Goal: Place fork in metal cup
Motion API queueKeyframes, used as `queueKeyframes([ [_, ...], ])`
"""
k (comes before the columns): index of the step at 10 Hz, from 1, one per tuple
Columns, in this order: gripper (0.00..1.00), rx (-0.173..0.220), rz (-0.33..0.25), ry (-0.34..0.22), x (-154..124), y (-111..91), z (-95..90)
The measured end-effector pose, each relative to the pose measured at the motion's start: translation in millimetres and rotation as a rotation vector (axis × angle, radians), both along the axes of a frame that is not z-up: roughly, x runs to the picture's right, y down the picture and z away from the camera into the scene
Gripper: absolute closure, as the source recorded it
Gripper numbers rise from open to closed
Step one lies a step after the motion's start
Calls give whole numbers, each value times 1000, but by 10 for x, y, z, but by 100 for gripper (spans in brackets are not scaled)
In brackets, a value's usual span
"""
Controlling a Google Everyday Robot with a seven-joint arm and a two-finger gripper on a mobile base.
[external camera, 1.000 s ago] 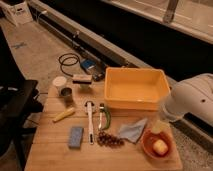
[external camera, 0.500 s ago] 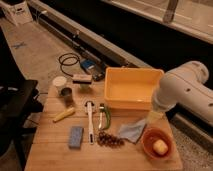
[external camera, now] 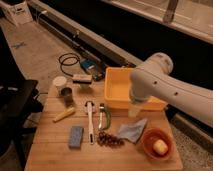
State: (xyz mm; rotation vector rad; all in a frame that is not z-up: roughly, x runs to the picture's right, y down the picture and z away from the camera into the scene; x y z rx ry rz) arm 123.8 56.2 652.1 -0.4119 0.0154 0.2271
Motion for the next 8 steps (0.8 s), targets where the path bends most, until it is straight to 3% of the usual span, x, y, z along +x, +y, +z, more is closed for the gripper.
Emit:
queueKeyframes([
  [2,20,6,-61,-47,-354,-45,45],
  [4,20,30,-80,-98,-731,-99,61],
  [8,20,34,-76,-110,-808,-105,59],
])
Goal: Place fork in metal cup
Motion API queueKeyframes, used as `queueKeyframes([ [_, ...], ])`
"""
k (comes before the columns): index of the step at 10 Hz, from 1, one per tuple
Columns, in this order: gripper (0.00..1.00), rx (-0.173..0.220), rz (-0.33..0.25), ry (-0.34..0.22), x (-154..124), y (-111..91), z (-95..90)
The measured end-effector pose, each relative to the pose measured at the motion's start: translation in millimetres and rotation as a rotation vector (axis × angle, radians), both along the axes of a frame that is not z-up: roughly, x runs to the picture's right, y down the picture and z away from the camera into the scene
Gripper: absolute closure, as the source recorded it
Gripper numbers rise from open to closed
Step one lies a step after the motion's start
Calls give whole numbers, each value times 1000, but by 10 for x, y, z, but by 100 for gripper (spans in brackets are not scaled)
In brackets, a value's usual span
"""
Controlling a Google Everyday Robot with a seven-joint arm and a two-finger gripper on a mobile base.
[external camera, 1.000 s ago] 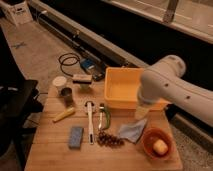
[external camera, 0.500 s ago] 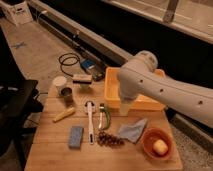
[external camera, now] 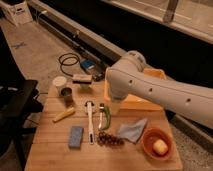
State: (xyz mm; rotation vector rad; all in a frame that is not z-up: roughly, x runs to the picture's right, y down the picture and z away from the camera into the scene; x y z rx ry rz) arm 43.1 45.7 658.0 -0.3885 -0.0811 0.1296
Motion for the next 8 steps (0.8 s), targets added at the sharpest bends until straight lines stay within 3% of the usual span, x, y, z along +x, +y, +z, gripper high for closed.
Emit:
queueKeyframes([
  [2,20,-9,9,20,54,1,11],
  [4,20,-37,83,95,106,-2,114],
  [5,20,-50,101,108,57,5,176],
  [8,20,-88,82,87,-356,70,380],
])
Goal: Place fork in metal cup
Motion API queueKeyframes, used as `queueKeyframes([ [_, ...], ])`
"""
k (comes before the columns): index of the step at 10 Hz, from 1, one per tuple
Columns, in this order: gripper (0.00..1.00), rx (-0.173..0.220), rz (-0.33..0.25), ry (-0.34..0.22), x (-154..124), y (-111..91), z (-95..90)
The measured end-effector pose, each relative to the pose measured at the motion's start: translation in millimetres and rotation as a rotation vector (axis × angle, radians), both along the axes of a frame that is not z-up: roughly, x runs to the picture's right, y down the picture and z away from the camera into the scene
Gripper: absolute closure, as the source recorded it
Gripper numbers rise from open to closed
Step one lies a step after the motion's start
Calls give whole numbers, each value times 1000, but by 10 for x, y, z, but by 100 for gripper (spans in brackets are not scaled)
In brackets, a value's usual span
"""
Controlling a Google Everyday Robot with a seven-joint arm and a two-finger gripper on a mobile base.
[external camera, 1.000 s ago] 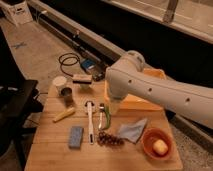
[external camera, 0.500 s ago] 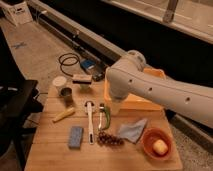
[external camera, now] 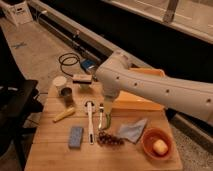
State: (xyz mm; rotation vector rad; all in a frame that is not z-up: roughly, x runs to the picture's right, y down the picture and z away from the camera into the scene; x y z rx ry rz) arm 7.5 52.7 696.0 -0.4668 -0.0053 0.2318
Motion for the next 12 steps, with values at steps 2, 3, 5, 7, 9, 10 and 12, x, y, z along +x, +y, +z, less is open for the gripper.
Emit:
queueKeyframes([
  [2,20,-15,-23,-39,-318,32,86],
  [3,20,-20,-36,-58,-465,42,129],
  [5,20,-35,-67,-92,-681,74,208],
  [7,20,-72,-93,-111,-803,178,373],
  [9,20,-120,-116,-117,-869,325,559],
  [10,20,-146,-119,-112,-853,391,622],
  [12,20,-182,-119,-78,-775,534,789],
])
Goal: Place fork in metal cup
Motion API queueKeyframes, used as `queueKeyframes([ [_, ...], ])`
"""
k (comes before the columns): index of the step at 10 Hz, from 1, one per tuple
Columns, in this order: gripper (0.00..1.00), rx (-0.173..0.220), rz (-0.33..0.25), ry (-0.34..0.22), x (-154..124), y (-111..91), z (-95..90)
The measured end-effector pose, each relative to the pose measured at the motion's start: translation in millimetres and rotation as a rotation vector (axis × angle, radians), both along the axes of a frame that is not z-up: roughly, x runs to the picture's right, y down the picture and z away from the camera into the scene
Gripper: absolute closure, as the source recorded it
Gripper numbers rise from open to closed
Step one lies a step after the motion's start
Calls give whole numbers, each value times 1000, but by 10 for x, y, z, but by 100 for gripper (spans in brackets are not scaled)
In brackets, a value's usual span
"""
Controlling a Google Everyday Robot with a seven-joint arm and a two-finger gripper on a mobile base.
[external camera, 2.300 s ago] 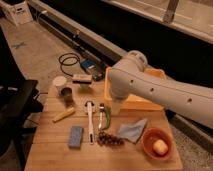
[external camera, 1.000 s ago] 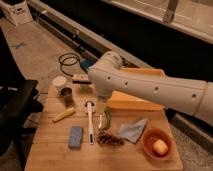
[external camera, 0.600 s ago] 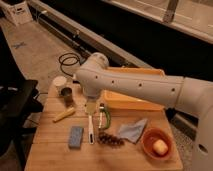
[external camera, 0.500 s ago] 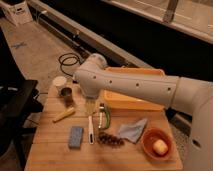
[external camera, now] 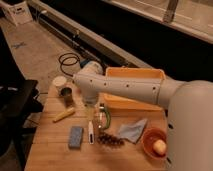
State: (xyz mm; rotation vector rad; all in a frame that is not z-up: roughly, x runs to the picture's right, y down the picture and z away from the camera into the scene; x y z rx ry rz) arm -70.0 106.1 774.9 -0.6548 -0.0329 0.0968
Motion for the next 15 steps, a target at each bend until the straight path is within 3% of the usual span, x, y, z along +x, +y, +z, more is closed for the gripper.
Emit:
queueKeyframes([
  [3,20,1,2,2,-6,-3,-6],
  [5,20,1,26,32,-7,-45,54],
  [7,20,-25,63,64,36,-8,239],
  [12,20,-101,232,149,173,207,808],
  [15,20,-115,278,206,242,280,971],
])
